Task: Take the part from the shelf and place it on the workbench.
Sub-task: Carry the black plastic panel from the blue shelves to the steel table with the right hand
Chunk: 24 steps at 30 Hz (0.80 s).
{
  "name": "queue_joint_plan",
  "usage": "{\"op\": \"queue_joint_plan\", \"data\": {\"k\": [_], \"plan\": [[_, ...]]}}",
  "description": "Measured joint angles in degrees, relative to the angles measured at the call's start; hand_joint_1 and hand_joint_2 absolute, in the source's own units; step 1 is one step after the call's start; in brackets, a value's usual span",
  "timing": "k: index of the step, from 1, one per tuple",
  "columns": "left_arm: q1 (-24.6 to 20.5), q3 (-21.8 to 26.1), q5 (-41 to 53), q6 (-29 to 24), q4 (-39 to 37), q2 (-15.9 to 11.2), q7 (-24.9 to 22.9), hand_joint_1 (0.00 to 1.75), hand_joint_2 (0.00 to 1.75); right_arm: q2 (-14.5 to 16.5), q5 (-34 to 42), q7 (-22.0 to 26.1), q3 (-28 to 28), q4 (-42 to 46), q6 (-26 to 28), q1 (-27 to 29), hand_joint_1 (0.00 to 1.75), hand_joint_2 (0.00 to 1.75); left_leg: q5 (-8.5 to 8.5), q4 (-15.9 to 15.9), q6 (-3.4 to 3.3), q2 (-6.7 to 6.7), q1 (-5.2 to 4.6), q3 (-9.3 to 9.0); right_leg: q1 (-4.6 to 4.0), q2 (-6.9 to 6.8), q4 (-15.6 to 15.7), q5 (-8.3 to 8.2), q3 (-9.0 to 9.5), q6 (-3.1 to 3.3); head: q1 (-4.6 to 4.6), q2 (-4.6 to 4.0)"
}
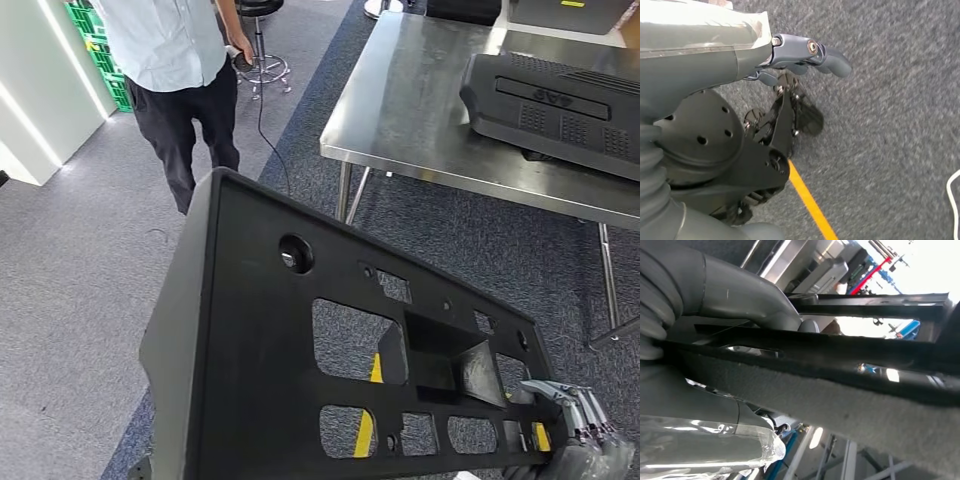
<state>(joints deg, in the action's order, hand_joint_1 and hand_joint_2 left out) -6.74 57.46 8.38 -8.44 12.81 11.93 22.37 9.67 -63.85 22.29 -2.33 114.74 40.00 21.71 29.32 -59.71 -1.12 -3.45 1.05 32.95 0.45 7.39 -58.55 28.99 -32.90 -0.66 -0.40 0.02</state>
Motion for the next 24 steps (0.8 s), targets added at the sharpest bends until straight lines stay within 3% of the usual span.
{"op": "queue_joint_plan", "data": {"k": [1, 3, 5, 6, 7, 8, 11, 13, 15, 16, 18, 19, 21, 22, 23, 24], "plan": [[-0.05, 0.0, -0.02, 0.1, 0.0, 0.05, 0.15, 0.0, 1.75, -0.03, 0.02, 0.0, 0.02, 0.0, 0.02, 0.03, 1.75, 1.75, -0.04, 0.26, -0.22, 0.49, 0.09, -0.23, -0.03, -0.52, -0.21, 0.22, -0.04, -0.35, 0.07, 0.0], [-0.04, 0.01, -0.01, 0.34, 0.0, 0.14, 0.36, 0.0, 1.75, -0.12, 0.04, 0.0, 0.02, -0.03, 0.03, -0.18, 1.75, 1.75, 0.02, 0.73, -0.79, 1.81, 0.4, -0.83, -0.14, -3.4, -3.48, 2.11, -1.48, -1.09, 0.3, 0.0], [0.07, 0.01, 0.02, 0.47, 0.0, 0.11, 0.43, 0.0, 1.75, -0.18, 0.07, 0.0, 0.01, -0.1, 0.02, -0.41, 1.75, 1.75, 0.38, 0.83, -1.1, 3.32, 0.39, -1.28, 0.08, -6.22, -10.78, 5.27, -5.25, -1.82, 0.49, 0.0], [0.11, 0.01, 0.02, 0.46, 0.0, 0.11, 0.45, 0.0, 1.75, -0.2, 0.09, -0.01, 0.02, -0.15, 0.02, -0.43, 1.75, 1.75, 0.57, 0.82, -1.1, 4.05, 0.39, -1.44, 0.26, -6.68, -14.06, 6.24, -7.11, -2.08, 0.49, 0.0], [0.12, 0.01, 0.02, 0.46, 0.0, 0.11, 0.44, 0.0, 1.75, -0.21, 0.11, -0.02, 0.03, -0.21, 0.02, -0.41, 1.75, 1.75, 0.8, 0.81, -1.03, 4.75, 0.39, -1.64, 0.4, -6.92, -15.69, 6.2, -8.19, -2.28, 0.49, 0.0], [0.11, 0.01, 0.01, 0.46, 0.0, 0.11, 0.43, 0.0, 1.75, -0.24, 0.11, -0.02, 0.04, -0.26, 0.02, -0.39, 1.75, 1.75, 1.05, 0.81, -0.92, 5.37, 0.41, -1.92, 0.49, -7.13, -15.02, 5.01, -8.11, -2.4, 0.49, 0.0], [0.09, 0.01, 0.02, 0.48, 0.0, 0.13, 0.44, 0.0, 1.75, -0.29, 0.1, -0.02, 0.04, -0.33, 0.02, -0.44, 1.75, 1.75, 2.06, 0.83, -0.21, 6.94, 0.33, -3.18, 0.21, -9.16, -4.47, -0.79, -3.3, -2.04, 0.49, 0.0], [0.09, 0.01, 0.02, 0.49, 0.0, 0.13, 0.44, 0.0, 1.75, -0.34, 0.11, -0.02, 0.04, -0.34, 0.02, -0.49, 1.75, 1.75, 2.58, 0.91, 0.41, 7.77, 0.11, -3.71, -0.36, -10.33, -0.78, -1.54, -1.58, -1.19, 0.44, 0.0], [0.05, 0.01, 0.0, 0.54, 0.0, 0.13, 0.42, 0.0, 1.75, -0.39, 0.12, -0.03, 0.05, -0.34, 0.02, -0.44, 1.75, 1.75, 2.84, 1.28, 0.99, 8.72, 0.02, -4.17, -0.61, -9.58, -0.54, -1.18, -1.59, -0.33, 0.39, 0.0], [0.01, 0.01, 0.0, 0.59, 0.0, 0.11, 0.4, 0.0, 1.75, -0.4, 0.12, -0.04, 0.05, -0.34, 0.03, -0.39, 1.75, 1.75, 3.16, 1.28, 1.26, 8.57, 0.09, -4.43, -0.51, -9.01, -0.3, -1.21, -1.47, 0.02, 0.38, 0.0], [0.04, 0.01, 0.01, 0.69, 0.0, 0.08, 0.35, 0.0, 1.75, -0.43, 0.1, -0.04, -0.03, -0.35, 0.04, -0.5, 1.75, 1.75, 5.06, -1.25, 1.53, 6.82, 0.17, -3.63, -0.21, -8.0, 0.26, -1.29, -1.06, 0.75, 0.27, 0.0], [0.07, 0.02, 0.02, 0.72, 0.0, 0.05, 0.32, 0.0, 1.75, -0.43, 0.1, -0.03, -0.09, -0.37, 0.05, -0.55, 1.75, 1.75, 6.66, -4.35, 1.51, 5.54, 0.17, -2.16, -0.11, -7.52, 0.39, -1.26, -0.9, 1.04, 0.22, 0.0], [0.15, 0.04, 0.02, 0.72, 0.0, 0.03, 0.27, 0.0, 1.75, -0.44, 0.1, -0.03, -0.18, -0.42, 0.04, -0.63, 1.75, 1.75, 9.46, -12.03, 1.41, 4.33, 0.07, 2.09, -0.21, -6.37, 0.4, -1.1, -0.76, 1.43, 0.14, 0.0], [0.14, 0.06, 0.02, 0.71, 0.0, 0.02, 0.26, 0.0, 1.75, -0.44, 0.11, -0.03, -0.18, -0.48, 0.03, -0.61, 1.75, 1.75, 9.62, -14.36, 1.35, 4.13, 0.03, 3.7, -0.27, -5.68, 0.38, -1.01, -0.63, 1.52, 0.14, 0.0], [0.13, 0.08, 0.01, 0.72, 0.0, 0.02, 0.28, 0.0, 1.75, -0.44, 0.11, -0.04, -0.18, -0.54, 0.03, -0.6, 1.75, 1.75, 8.57, -14.63, 1.25, 4.01, 0.02, 4.39, -0.32, -4.91, 0.37, -0.9, -0.44, 1.56, 0.13, 0.0], [0.12, 0.09, 0.01, 0.73, 0.0, 0.01, 0.3, 0.0, 1.75, -0.44, 0.12, -0.04, -0.19, -0.61, 0.02, -0.6, 1.75, 1.75, 6.44, -12.62, 1.1, 3.84, 0.02, 4.04, -0.35, -4.12, 0.36, -0.76, -0.16, 1.54, 0.14, 0.0]]}}
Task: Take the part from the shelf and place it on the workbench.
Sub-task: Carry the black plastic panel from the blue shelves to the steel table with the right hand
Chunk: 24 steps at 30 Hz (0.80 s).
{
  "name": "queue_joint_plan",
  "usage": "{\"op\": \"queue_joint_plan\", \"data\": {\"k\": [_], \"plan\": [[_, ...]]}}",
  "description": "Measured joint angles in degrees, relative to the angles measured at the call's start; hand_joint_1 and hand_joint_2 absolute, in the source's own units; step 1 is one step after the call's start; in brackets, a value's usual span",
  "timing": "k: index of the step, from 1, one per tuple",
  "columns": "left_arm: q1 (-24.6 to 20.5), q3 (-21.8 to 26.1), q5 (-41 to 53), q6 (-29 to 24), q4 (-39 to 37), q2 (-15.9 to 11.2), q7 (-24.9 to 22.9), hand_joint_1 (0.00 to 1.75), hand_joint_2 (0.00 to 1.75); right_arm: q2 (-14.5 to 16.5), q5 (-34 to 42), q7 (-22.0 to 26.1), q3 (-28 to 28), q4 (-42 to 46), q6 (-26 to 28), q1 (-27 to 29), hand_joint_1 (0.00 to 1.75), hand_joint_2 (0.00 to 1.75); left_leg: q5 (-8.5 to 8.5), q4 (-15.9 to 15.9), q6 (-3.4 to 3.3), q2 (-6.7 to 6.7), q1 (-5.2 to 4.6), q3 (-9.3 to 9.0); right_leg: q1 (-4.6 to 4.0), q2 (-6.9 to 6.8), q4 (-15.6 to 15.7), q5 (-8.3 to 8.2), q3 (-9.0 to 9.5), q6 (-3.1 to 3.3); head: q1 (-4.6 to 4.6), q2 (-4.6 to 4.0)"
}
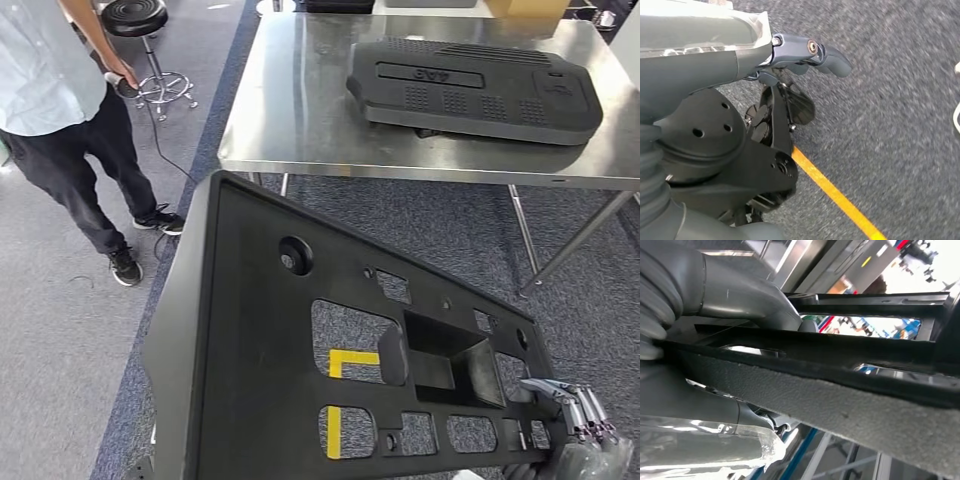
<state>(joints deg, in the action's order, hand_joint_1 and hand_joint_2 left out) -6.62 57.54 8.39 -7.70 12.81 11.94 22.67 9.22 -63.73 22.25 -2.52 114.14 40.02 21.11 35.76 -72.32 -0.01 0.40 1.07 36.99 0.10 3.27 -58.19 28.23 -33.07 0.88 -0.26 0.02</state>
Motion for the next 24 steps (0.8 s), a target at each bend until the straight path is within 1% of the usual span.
{"op": "queue_joint_plan", "data": {"k": [1, 2, 3, 4, 5, 6, 9, 14, 16, 20, 24], "plan": [[0.01, 0.01, 0.0, 0.02, 0.0, -0.01, 0.02, 0.0, 1.75, 0.0, 0.0, 0.0, -0.01, -0.04, 0.0, 0.0, 1.75, 1.75, -2.72, 3.6, -0.2, -0.49, 0.02, -1.09, 0.0, 0.78, -0.02, 0.19, 0.33, -0.09, -0.01, 0.0], [0.03, 0.04, 0.01, 0.03, 0.0, -0.04, 0.04, 0.0, 1.75, 0.0, 0.0, 0.0, -0.03, -0.08, -0.01, -0.02, 1.75, 1.75, -4.83, 7.09, -0.38, -1.12, 0.03, -2.28, -0.09, 1.4, -0.11, 0.4, 0.6, -0.25, 0.02, 0.0], [0.04, 0.08, 0.06, 0.03, 0.0, -0.05, 0.04, 0.0, 1.75, 0.0, -0.01, 0.01, -0.07, -0.09, -0.02, -0.03, 1.75, 1.75, -6.07, 10.06, -0.51, -1.73, 0.06, -3.35, -0.14, 1.97, -0.25, 0.59, 0.71, -0.47, 0.02, 0.0], [0.0, 0.13, 0.11, 0.01, 0.0, -0.07, 0.02, 0.0, 1.75, 0.0, -0.08, 0.02, -0.1, -0.11, -0.03, -0.03, 1.75, 1.75, -6.51, 11.78, -0.63, -2.25, 0.03, -3.97, -0.14, 2.34, -0.32, 0.69, 0.67, -0.73, 0.05, 0.0], [-0.04, 0.18, 0.13, -0.01, 0.0, -0.07, -0.01, 0.0, 1.75, 0.0, -0.21, 0.04, -0.11, -0.13, -0.05, -0.01, 1.75, 1.75, -6.28, 12.38, -0.67, -2.42, 0.02, -4.2, -0.14, 2.55, -0.43, 0.82, 0.56, -0.86, 0.05, 0.0], [-0.09, 0.21, 0.13, -0.04, 0.0, -0.05, -0.03, 0.0, 1.75, 0.0, -0.37, 0.07, -0.11, -0.13, -0.06, 0.01, 1.75, 1.75, -6.18, 12.79, -0.69, -2.45, 0.0, -4.35, -0.05, 2.67, -0.45, 0.86, 0.47, -0.82, 0.07, 0.0], [-0.1, 0.24, 0.01, -0.03, 0.0, -0.01, -0.09, 0.0, 1.75, 0.0, -0.87, 0.18, -0.12, -0.23, -0.07, -0.06, 1.75, 1.75, -6.22, 12.87, -0.73, -2.57, -0.09, -4.41, 0.01, 2.47, -0.15, 0.87, 0.7, -0.41, 0.13, 0.0], [-0.11, 0.25, 0.0, 0.26, 0.0, 0.01, 0.21, 0.0, 1.75, -0.01, -0.85, 0.07, -0.27, -0.56, -0.06, -0.33, 1.75, 1.75, -6.08, 12.85, -0.97, -2.65, -0.18, -4.43, 0.02, 2.36, 0.31, 0.8, 0.97, -0.54, 0.11, 0.01], [-0.12, 0.25, 0.0, 0.56, 0.0, 0.01, 0.34, 0.0, 1.75, -0.05, -0.5, 0.06, -0.44, -0.7, -0.06, -0.51, 1.75, 1.75, -6.02, 12.83, -1.06, -2.65, -0.21, -4.43, 0.03, 2.34, 0.36, 0.82, 0.99, -0.66, 0.11, 0.01], [-0.12, 0.25, 0.0, 1.03, 0.0, 0.01, 0.39, 0.0, 1.75, -0.03, -0.79, 1.11, -0.63, -0.83, -0.06, -0.82, 1.75, 1.75, -5.95, 12.79, -1.15, -2.65, -0.24, -4.44, 0.08, 2.31, 0.42, 0.95, 0.98, -1.37, 0.11, 0.0], [-0.12, 0.26, 0.0, 1.11, 0.0, 0.01, 0.39, 0.0, 1.75, 0.24, -1.02, 2.19, -0.53, -0.83, -0.07, -0.87, 1.75, 1.75, -5.95, 12.83, -1.15, -2.65, -0.15, -4.5, 0.03, 2.29, 0.42, 0.97, 0.96, -1.48, 0.09, 0.0]]}}
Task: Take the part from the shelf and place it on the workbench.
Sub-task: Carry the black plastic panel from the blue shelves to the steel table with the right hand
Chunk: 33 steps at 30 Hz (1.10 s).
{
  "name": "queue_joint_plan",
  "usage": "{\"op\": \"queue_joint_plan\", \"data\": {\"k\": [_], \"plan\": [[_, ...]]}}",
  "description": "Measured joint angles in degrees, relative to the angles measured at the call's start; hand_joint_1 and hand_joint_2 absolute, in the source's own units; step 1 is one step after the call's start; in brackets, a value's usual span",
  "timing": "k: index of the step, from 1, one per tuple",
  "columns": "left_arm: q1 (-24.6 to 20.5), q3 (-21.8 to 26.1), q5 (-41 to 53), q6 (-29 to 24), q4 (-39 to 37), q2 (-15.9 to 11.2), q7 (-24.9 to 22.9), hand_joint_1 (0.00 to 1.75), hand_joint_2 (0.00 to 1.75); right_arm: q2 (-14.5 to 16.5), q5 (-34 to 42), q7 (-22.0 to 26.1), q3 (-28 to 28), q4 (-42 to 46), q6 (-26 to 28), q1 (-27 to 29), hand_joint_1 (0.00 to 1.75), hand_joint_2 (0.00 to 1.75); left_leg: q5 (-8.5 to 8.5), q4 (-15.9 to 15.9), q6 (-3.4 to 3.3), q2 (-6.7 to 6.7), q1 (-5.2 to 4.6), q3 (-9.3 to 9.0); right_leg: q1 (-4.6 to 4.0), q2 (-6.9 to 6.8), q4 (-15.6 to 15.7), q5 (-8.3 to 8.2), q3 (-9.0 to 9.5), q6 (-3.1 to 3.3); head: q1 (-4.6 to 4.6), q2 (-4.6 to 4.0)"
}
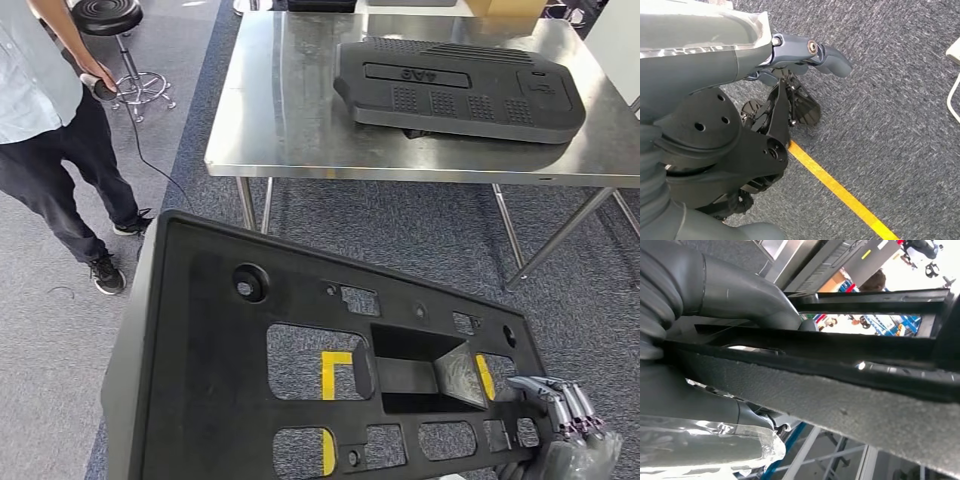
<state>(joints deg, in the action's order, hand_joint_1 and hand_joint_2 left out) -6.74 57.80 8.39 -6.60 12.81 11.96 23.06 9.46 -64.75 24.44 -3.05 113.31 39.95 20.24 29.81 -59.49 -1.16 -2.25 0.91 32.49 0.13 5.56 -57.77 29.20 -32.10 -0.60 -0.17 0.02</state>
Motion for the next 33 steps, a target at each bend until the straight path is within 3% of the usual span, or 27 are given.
{"op": "queue_joint_plan", "data": {"k": [9, 12, 13, 15, 16, 18, 19, 20, 23, 25, 27, 29, 31, 33], "plan": [[0.0, 0.02, 0.0, 0.19, 0.0, -0.01, 0.0, 0.0, 1.75, 0.46, 1.22, 0.74, 0.44, 0.0, 0.02, 0.0, 1.75, 1.75, 0.01, 0.12, -0.01, 0.0, 0.12, -0.24, -0.09, 0.02, 0.06, -0.03, 0.12, -0.03, -0.01, 0.0], [-0.05, 0.02, 0.0, 0.45, 0.0, 0.0, 0.0, 0.0, 1.75, 0.77, 1.41, 0.92, 0.63, 0.07, 0.03, 0.04, 1.75, 1.75, -0.14, 0.53, -0.48, 0.22, 0.11, -0.6, 0.05, 0.16, 0.45, -0.11, 0.29, -0.46, -0.04, 0.0], [-0.06, 0.02, 0.0, 0.52, 0.0, 0.03, 0.01, 0.0, 1.75, 0.86, 1.44, 0.96, 0.68, 0.14, 0.04, 0.03, 1.75, 1.75, -0.34, 1.17, -0.72, 0.43, 0.27, -1.0, -0.02, -0.5, 0.26, 0.09, 0.33, -0.67, -0.02, 0.0], [-0.05, 0.03, 0.0, 0.58, 0.0, 0.11, 0.03, 0.0, 1.75, 0.95, 1.48, 0.99, 0.74, 0.27, 0.07, -0.08, 1.75, 1.75, -0.69, 2.31, -1.06, 1.05, 0.68, -1.9, -0.01, -2.8, -2.86, 1.95, -0.96, -1.22, 0.03, 0.0], [-0.03, 0.03, 0.0, 0.59, 0.0, 0.11, 0.04, 0.0, 1.75, 0.96, 1.51, 0.99, 0.75, 0.29, 0.07, -0.15, 1.75, 1.75, -0.65, 2.52, -1.06, 1.36, 0.71, -2.2, 0.19, -3.98, -6.27, 3.55, -2.67, -1.62, 0.07, 0.0], [0.01, 0.03, 0.0, 0.63, 0.0, 0.11, 0.07, 0.0, 1.75, 0.98, 1.61, 1.0, 0.78, 0.25, 0.07, -0.17, 1.75, 1.75, -0.36, 2.55, -0.83, 1.95, 0.84, -2.53, 0.89, -4.81, -13.82, 6.13, -6.85, -2.44, 0.07, 0.0], [0.01, 0.03, 0.0, 0.66, 0.0, 0.11, 0.09, 0.0, 1.75, 0.98, 1.64, 0.99, 0.8, 0.21, 0.07, -0.14, 1.75, 1.75, -0.14, 2.55, -0.58, 2.15, 0.98, -2.74, 1.26, -4.92, -15.57, 6.03, -8.03, -2.86, 0.07, 0.01], [0.01, 0.03, 0.0, 0.69, 0.0, 0.11, 0.12, 0.0, 1.75, 0.98, 1.67, 0.99, 0.81, 0.16, 0.07, -0.13, 1.75, 1.75, 0.14, 2.53, -0.22, 2.27, 1.21, -3.07, 1.59, -5.04, -14.94, 4.71, -7.99, -3.28, 0.07, 0.01], [0.0, 0.04, 0.0, 0.87, 0.0, 0.07, 0.21, 0.0, 1.75, 0.98, 1.68, 0.97, 0.8, -0.01, 0.05, -0.19, 1.75, 1.75, 1.36, 2.38, 1.39, 2.34, 1.9, -4.42, 2.24, -5.54, -4.51, -1.16, -3.21, -4.45, 0.17, 0.0], [0.01, 0.05, 0.01, 0.98, 0.0, -0.02, 0.25, 0.0, 1.75, 1.0, 1.72, 0.95, 0.8, -0.13, 0.03, -0.24, 1.75, 1.75, 1.88, 2.35, 2.31, 2.36, 1.82, -4.73, 2.11, -5.65, -1.01, -1.6, -1.63, -3.64, 0.27, 0.0], [0.01, 0.06, 0.01, 1.0, 0.0, -0.04, 0.26, 0.0, 1.75, 1.03, 1.75, 0.92, 0.81, -0.16, 0.02, -0.21, 1.75, 1.75, 2.02, 2.67, 2.82, 2.53, 1.8, -4.9, 1.84, -5.49, -1.07, -0.93, -1.86, -2.04, 0.2, 0.0], [0.0, 0.06, 0.0, 1.0, 0.0, -0.02, 0.26, 0.0, 1.75, 1.06, 1.78, 0.91, 0.81, -0.11, 0.03, -0.22, 1.75, 1.75, 3.05, 1.57, 3.05, 2.67, 1.96, -4.67, 1.71, -5.35, -1.07, -0.58, -1.67, -1.02, 0.11, 0.0], [0.02, 0.05, 0.01, 1.01, 0.0, -0.02, 0.27, 0.0, 1.75, 1.07, 1.79, 0.91, 0.79, -0.05, 0.03, -0.33, 1.75, 1.75, 5.91, -4.56, 2.76, 2.66, 1.73, -1.7, 1.49, -5.37, -0.95, -0.18, -1.17, -0.14, 0.02, 0.0], [0.05, 0.07, 0.01, 0.99, 0.0, -0.03, 0.27, 0.0, 1.75, 1.07, 1.79, 0.91, 0.78, -0.09, 0.03, -0.39, 1.75, 1.75, 8.56, -13.09, 2.23, 2.65, 1.2, 3.29, 0.99, -5.34, -0.96, 0.29, -0.71, 0.56, -0.04, 0.0]]}}
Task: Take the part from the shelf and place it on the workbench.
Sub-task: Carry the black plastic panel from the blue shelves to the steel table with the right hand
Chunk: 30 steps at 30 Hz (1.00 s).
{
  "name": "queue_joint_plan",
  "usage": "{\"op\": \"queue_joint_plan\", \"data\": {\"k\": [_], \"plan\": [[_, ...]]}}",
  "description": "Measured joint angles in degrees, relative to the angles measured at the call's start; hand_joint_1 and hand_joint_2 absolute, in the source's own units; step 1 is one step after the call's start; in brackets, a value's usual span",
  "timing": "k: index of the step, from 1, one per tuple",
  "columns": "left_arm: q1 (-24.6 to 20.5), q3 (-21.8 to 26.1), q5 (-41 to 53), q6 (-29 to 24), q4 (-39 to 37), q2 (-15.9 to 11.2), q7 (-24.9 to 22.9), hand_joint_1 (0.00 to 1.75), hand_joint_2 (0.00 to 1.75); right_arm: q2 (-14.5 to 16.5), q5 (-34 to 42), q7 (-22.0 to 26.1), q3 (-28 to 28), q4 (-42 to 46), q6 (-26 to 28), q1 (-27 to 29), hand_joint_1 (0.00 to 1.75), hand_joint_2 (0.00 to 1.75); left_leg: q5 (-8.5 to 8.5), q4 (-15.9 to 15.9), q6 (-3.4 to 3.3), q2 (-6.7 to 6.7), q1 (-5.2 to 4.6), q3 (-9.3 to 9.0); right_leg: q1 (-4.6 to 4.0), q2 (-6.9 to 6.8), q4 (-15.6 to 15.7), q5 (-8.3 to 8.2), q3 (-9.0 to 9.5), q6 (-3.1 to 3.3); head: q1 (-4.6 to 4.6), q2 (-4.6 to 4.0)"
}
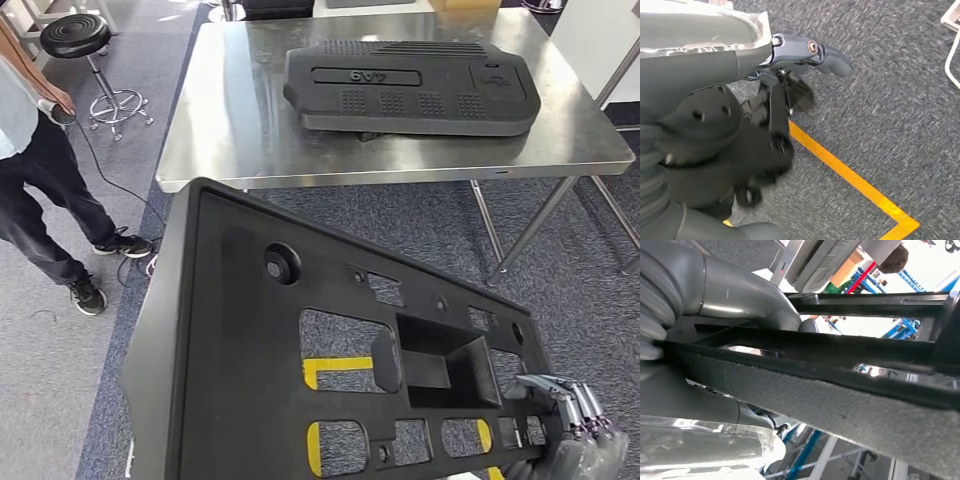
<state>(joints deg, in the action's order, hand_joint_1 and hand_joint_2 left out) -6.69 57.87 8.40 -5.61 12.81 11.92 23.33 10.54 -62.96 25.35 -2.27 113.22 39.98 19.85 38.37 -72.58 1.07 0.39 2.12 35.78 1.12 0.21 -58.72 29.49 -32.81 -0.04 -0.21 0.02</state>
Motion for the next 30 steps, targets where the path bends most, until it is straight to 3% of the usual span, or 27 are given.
{"op": "queue_joint_plan", "data": {"k": [1, 2, 5, 6, 7, 10, 12, 15, 16, 17, 18, 20, 21, 22, 24, 26, 28, 30], "plan": [[0.0, 0.01, -0.01, -0.01, 0.0, -0.01, -0.01, 0.0, 1.75, 0.0, 0.01, 0.0, 0.0, -0.03, -0.01, 0.01, 1.75, 1.75, 0.0, -2.43, -0.31, -0.01, -0.26, 1.85, -0.28, 0.09, 0.0, 0.27, 0.34, 0.27, 0.0, 0.0], [0.0, 0.01, -0.01, -0.01, 0.0, -0.01, -0.01, 0.0, 1.75, 0.0, 0.01, -0.01, 0.0, -0.07, -0.01, 0.0, 1.75, 1.75, -1.26, -2.59, -0.71, -0.01, -0.52, 2.65, -0.53, 0.23, 0.0, 0.59, 0.8, 0.46, 0.01, 0.0], [0.07, 0.01, 0.0, -0.01, 0.0, -0.04, 0.0, 0.0, 1.75, 0.0, 0.02, -0.04, -0.01, -0.14, -0.01, -0.02, 1.75, 1.75, -8.62, 6.15, -2.29, -0.06, -1.38, 0.51, -1.04, 0.75, -0.03, 1.84, 2.5, 0.4, 0.1, 0.0], [0.1, 0.01, 0.04, -0.02, 0.0, -0.05, 0.01, 0.0, 1.75, -0.01, 0.03, -0.05, -0.01, -0.17, -0.02, -0.05, 1.75, 1.75, -9.87, 8.74, -2.6, -0.08, -1.63, -0.33, -1.13, 0.91, -0.12, 2.16, 2.7, 0.17, 0.13, 0.0], [0.09, 0.01, 0.08, -0.03, 0.0, -0.07, 0.02, 0.0, 1.75, 0.0, 0.04, -0.08, -0.02, -0.21, -0.02, -0.08, 1.75, 1.75, -10.06, 10.27, -2.76, -0.11, -1.84, -0.81, -1.14, 1.0, -0.21, 2.36, 2.62, -0.11, 0.16, 0.0], [0.05, 0.01, 0.03, -0.09, 0.0, -0.03, 0.05, 0.0, 1.75, 0.02, 0.07, -0.19, -0.02, -0.24, -0.03, -0.19, 1.75, 1.75, -9.03, 11.97, -2.83, -0.25, -1.88, -1.28, -1.03, 0.94, -0.24, 2.64, 2.13, -1.06, 0.13, 0.0], [0.11, 0.01, -0.04, -0.03, 0.0, 0.04, 0.04, 0.0, 1.75, 0.0, 0.07, -0.25, -0.02, -0.24, -0.02, -0.32, 1.75, 1.75, -8.92, 12.52, -3.1, -0.28, -1.5, -1.82, -1.01, 0.68, -2.38, 3.96, 1.3, -1.71, 0.2, 0.0], [0.1, 0.01, 0.01, 0.04, 0.0, 0.08, 0.01, 0.0, 1.75, -0.03, 0.15, -0.48, -0.02, -0.41, -0.01, -0.47, 1.75, 1.75, -8.4, 12.68, -3.49, -0.18, -1.35, -2.66, -0.75, 0.44, -12.8, 7.77, -4.42, -2.54, 0.26, 0.0], [0.1, 0.01, 0.01, 0.03, 0.0, 0.08, 0.01, 0.0, 1.75, -0.04, 0.19, -0.56, -0.01, -0.51, -0.01, -0.47, 1.75, 1.75, -8.16, 12.68, -3.53, -0.17, -1.36, -2.96, -0.68, 0.41, -15.41, 8.05, -6.18, -2.68, 0.26, 0.0], [0.11, 0.01, 0.01, 0.02, 0.0, 0.08, 0.01, 0.0, 1.75, -0.05, 0.23, -0.62, -0.01, -0.6, -0.01, -0.47, 1.75, 1.75, -7.87, 12.68, -3.51, -0.2, -1.36, -3.34, -0.65, 0.39, -16.0, 7.22, -7.01, -2.74, 0.27, 0.0], [0.11, 0.01, 0.0, 0.02, 0.0, 0.08, 0.01, 0.0, 1.75, -0.07, 0.26, -0.65, -0.01, -0.65, -0.01, -0.49, 1.75, 1.75, -7.57, 12.68, -3.44, -0.25, -1.36, -3.81, -0.64, 0.38, -14.34, 5.36, -6.73, -2.71, 0.27, 0.0], [0.12, 0.01, -0.01, 0.01, 0.0, 0.09, 0.02, 0.0, 1.75, -0.09, 0.3, -0.67, -0.02, -0.71, -0.02, -0.56, 1.75, 1.75, -6.85, 12.76, -3.09, -0.34, -1.38, -4.85, -0.76, 0.3, -7.18, 0.76, -4.0, -2.27, 0.26, 0.0], [0.12, 0.01, 0.0, 0.01, 0.0, 0.09, 0.02, 0.0, 1.75, -0.1, 0.34, -0.68, -0.03, -0.71, -0.02, -0.57, 1.75, 1.75, -6.57, 12.81, -2.84, -0.36, -1.41, -5.18, -0.94, 0.26, -4.11, -0.6, -2.7, -1.88, 0.25, 0.0], [0.1, 0.01, 0.0, 0.02, 0.0, 0.1, 0.01, 0.0, 1.75, -0.11, 0.38, -0.71, -0.04, -0.71, -0.02, -0.6, 1.75, 1.75, -6.38, 12.89, -2.58, -0.35, -1.43, -5.31, -1.14, 0.22, -2.14, -1.07, -1.88, -1.42, 0.24, 0.0], [0.04, 0.01, 0.01, 0.01, 0.0, 0.1, -0.01, 0.0, 1.75, -0.14, 0.49, -0.74, -0.05, -0.69, -0.01, -0.55, 1.75, 1.75, -6.28, 13.2, -2.1, -0.25, -1.45, -5.36, -1.45, 0.24, -1.17, -0.56, -1.55, -0.71, 0.21, 0.0], [0.01, 0.01, 0.0, -0.01, 0.0, 0.08, 0.0, 0.0, 1.75, -0.15, 0.56, -0.6, -0.06, -0.66, -0.01, -0.54, 1.75, 1.75, -5.77, 13.06, -1.63, -0.16, -1.47, -5.5, -1.16, 0.23, -0.41, -0.51, -1.11, -0.1, 0.17, 0.0], [0.01, 0.01, -0.01, -0.01, 0.0, 0.06, 0.01, 0.0, 1.75, -0.15, 0.58, -0.21, -0.07, -0.56, -0.01, -0.6, 1.75, 1.75, -3.71, 9.4, -1.25, -0.17, -1.47, -3.92, -0.83, 0.09, 0.31, -0.48, -0.41, 0.52, 0.13, 0.0], [0.06, 0.01, -0.01, -0.03, 0.0, 0.04, 0.0, 0.0, 1.75, -0.14, 0.58, 0.13, -0.06, -0.5, -0.01, -0.62, 1.75, 1.75, -0.82, 1.95, -0.97, -0.18, -1.42, 0.11, -0.84, 0.0, 0.41, -0.16, -0.01, 0.94, 0.12, 0.0]]}}
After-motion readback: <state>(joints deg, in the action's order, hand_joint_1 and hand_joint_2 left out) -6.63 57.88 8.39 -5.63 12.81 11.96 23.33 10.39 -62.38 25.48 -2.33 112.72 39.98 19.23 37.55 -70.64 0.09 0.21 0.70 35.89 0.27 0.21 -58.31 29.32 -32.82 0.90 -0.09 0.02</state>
